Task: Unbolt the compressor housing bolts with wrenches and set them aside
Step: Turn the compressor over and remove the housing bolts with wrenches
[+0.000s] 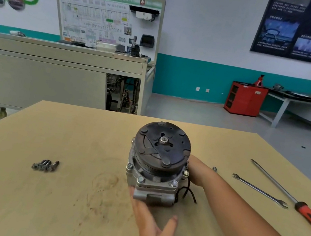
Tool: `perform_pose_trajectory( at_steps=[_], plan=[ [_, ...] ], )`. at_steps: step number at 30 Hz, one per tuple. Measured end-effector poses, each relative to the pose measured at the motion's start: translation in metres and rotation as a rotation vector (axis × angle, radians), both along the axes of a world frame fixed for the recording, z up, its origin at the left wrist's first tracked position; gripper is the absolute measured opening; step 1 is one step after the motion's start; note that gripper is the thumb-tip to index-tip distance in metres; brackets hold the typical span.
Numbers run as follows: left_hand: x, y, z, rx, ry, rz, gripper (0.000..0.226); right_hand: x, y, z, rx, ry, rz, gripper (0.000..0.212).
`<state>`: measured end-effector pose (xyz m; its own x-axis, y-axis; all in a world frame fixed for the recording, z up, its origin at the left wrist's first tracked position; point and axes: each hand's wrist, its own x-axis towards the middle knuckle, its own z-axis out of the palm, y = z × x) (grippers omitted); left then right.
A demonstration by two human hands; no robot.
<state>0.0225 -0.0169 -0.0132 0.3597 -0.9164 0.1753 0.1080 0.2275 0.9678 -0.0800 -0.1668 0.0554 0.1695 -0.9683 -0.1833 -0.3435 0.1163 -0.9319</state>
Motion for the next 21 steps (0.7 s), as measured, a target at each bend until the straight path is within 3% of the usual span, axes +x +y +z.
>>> perform_pose_trajectory(
  at_steps=[6, 11, 14, 16, 18, 21],
  plan=[
    [0.000, -0.001, -0.002, -0.012, 0.072, 0.070, 0.096, 0.002, 0.001, 0.002, 0.046, -0.162, 0.002, 0.029],
    [0.011, -0.006, -0.003, -0.026, 0.148, 0.137, 0.068, 0.012, 0.010, 0.003, -0.014, -0.164, -0.082, 0.034],
    [0.032, -0.012, -0.002, -0.083, 0.059, 0.128, 0.065, -0.005, 0.006, -0.006, -0.178, 0.140, -0.116, 0.026],
    [0.053, -0.018, 0.002, -0.155, -0.083, 0.094, 0.080, -0.034, 0.001, -0.018, -0.247, 0.509, -0.265, 0.040],
    [0.076, -0.028, 0.011, -0.223, -0.277, 0.024, 0.097, -0.070, 0.003, -0.029, -0.197, 0.846, -0.430, 0.059],
    [0.103, -0.046, 0.027, -0.310, -0.485, -0.107, 0.099, -0.107, 0.009, -0.044, -0.007, 1.045, -0.398, 0.056]
  ],
)
